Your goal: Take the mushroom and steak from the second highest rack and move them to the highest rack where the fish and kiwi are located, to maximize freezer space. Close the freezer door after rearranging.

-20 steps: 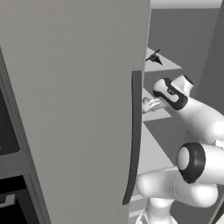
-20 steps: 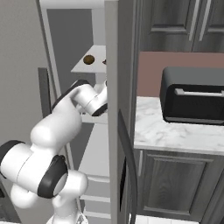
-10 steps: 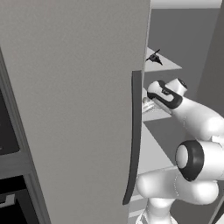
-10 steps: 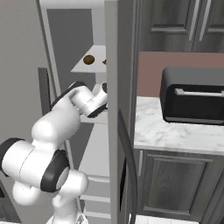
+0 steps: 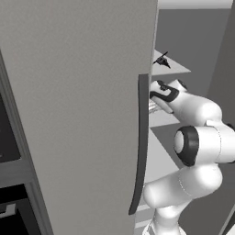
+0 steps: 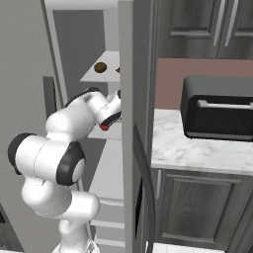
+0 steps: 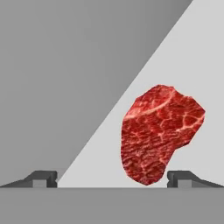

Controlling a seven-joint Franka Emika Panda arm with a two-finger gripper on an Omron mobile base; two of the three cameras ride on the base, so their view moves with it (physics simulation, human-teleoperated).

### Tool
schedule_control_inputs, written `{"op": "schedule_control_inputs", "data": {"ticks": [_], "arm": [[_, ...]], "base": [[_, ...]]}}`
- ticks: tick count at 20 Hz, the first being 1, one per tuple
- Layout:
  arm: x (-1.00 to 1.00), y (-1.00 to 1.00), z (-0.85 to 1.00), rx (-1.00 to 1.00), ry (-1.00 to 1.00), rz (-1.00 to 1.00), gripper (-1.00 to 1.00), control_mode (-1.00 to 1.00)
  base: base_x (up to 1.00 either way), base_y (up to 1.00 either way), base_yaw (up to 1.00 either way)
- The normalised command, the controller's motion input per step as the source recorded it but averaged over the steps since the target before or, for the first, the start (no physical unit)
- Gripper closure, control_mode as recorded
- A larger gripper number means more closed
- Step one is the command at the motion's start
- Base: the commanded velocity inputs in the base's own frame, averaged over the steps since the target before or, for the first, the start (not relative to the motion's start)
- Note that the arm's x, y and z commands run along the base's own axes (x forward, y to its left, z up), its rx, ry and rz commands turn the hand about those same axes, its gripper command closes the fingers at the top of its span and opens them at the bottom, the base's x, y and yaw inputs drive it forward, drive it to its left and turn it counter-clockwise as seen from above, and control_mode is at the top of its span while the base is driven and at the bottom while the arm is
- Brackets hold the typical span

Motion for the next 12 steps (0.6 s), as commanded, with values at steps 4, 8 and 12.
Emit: {"op": "schedule_control_inputs", "data": {"ticks": [4, 8, 12], "arm": [[0.39, 0.00, -0.31, 0.00, 0.00, 0.00, -1.00, -1.00], [0.27, 0.00, -0.37, 0.00, 0.00, 0.00, -1.00, -1.00], [0.20, 0.00, -0.29, 0.00, 0.00, 0.00, -1.00, -1.00]], "base": [[0.00, 0.00, 0.00], [0.00, 0.00, 0.00], [0.00, 0.00, 0.00]]}}
